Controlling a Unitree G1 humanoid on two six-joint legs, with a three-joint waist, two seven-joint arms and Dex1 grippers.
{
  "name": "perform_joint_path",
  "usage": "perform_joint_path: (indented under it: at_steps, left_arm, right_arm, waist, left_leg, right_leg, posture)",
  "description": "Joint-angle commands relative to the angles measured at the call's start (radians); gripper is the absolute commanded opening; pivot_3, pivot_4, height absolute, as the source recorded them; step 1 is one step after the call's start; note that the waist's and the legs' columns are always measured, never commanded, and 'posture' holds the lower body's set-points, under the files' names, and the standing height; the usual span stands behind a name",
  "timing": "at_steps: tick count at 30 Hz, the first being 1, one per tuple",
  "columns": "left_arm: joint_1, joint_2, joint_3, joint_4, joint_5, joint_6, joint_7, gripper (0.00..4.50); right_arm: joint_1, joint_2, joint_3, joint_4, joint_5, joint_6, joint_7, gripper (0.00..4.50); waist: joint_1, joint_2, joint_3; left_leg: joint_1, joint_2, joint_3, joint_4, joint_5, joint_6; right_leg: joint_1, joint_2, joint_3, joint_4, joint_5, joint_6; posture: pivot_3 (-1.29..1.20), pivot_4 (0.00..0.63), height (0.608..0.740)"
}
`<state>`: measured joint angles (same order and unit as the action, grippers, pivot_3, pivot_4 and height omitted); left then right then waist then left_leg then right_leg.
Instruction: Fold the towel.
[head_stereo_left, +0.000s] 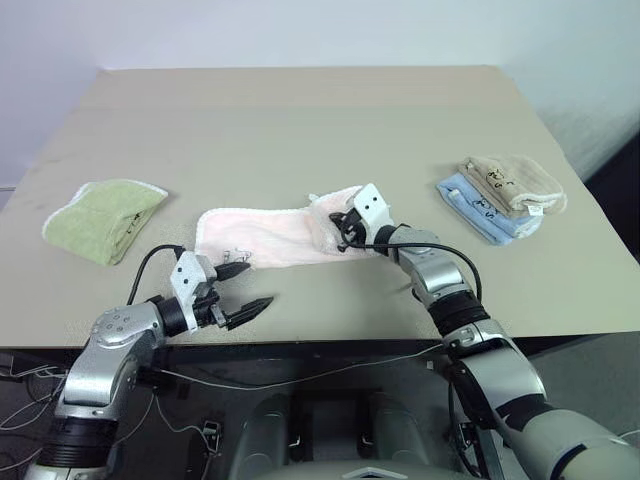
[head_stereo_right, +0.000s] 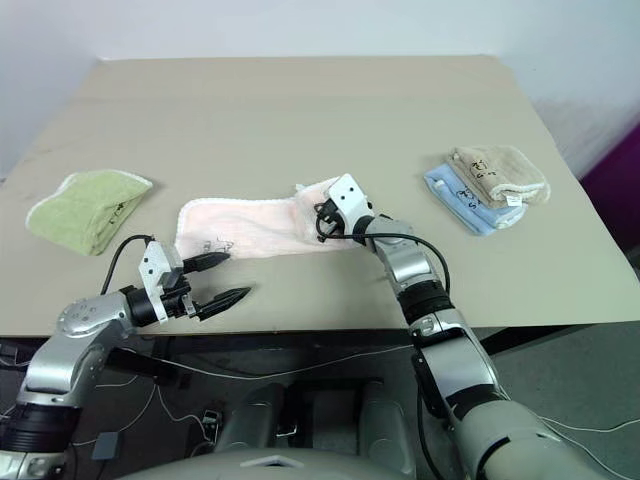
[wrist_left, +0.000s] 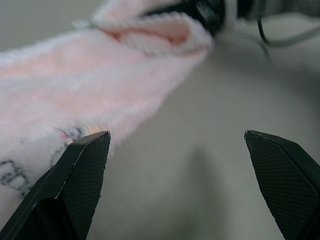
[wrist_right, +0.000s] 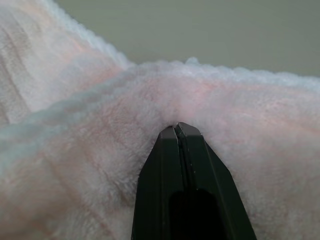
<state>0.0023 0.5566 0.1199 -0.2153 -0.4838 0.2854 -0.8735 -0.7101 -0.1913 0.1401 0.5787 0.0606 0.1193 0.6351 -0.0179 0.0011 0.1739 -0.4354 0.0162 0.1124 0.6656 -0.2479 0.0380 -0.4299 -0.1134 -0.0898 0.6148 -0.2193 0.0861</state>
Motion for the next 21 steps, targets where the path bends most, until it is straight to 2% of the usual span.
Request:
perform_joint_path:
  at_steps: [1, 5, 8, 11, 17, 21]
  left_arm:
    - [0.028, -0.04, 0.107, -0.123, -0.143, 0.108, 0.116, 4.5]
    - [0.076, -0.105, 0.188, -0.231, -0.295, 0.256, 0.3, 4.5]
    - [0.134, -0.196, 0.21, -0.301, -0.374, 0.373, 0.523, 4.5]
    - [0.179, -0.291, 0.235, -0.359, -0.53, 0.438, 0.692, 4.5]
    - [0.158, -0.426, 0.277, -0.357, -0.782, 0.424, 1.01, 4.5]
    - [0.091, -0.48, 0.293, -0.288, -0.821, 0.376, 1.217, 4.5]
  right_arm:
    - [0.021, -0.017, -0.034, -0.172, 0.075, 0.01, 0.072, 0.04]
    - [0.035, -0.07, -0.044, -0.316, 0.109, 0.027, 0.129, 0.04]
    - [0.03, -0.108, -0.053, -0.376, 0.122, 0.036, 0.154, 0.04]
    - [0.014, -0.123, -0.055, -0.375, 0.12, 0.031, 0.155, 0.04]
    - [-0.011, -0.124, -0.058, -0.34, 0.118, 0.017, 0.157, 0.04]
    - [-0.02, -0.12, -0.056, -0.324, 0.117, 0.009, 0.157, 0.04]
  waist:
    - [-0.002, 0.0, 0.0]
    - [-0.001, 0.0, 0.001]
    - [0.002, 0.0, 0.0]
    - [0.004, -0.001, 0.0]
    - [0.006, -0.001, 0.0]
    - [0.007, -0.001, 0.0]
  left_leg:
    - [0.0, 0.0, 0.0, 0.0, 0.0, 0.0]
    - [0.0, 0.0, 0.0, 0.0, 0.0, 0.0]
    - [0.001, 0.0, -0.001, 0.0, 0.0, 0.0]
    - [0.001, -0.001, -0.001, 0.0, 0.0, 0.001]
    - [0.001, -0.001, -0.002, 0.001, -0.003, 0.005]
    - [0.001, -0.001, -0.002, 0.001, -0.003, 0.005]
  right_leg:
    - [0.0, 0.0, 0.0, 0.0, 0.0, 0.0]
    - [0.0, 0.0, 0.0, 0.0, 0.0, 0.0]
    - [0.001, -0.001, 0.0, 0.0, 0.0, 0.0]
    - [0.001, -0.001, 0.0, 0.0, 0.0, 0.0]
    - [0.001, -0.001, 0.0, 0.0, 0.0, 0.0]
    - [0.002, -0.001, 0.0, 0.0, 0.0, 0.0]
  posture:
    - [0.0, 0.15, 0.74]
    - [0.0, 0.15, 0.74]
    - [0.0, 0.15, 0.74]
    - [0.0, 0.15, 0.74]
    - [0.0, 0.15, 0.74]
    - [0.0, 0.15, 0.74]
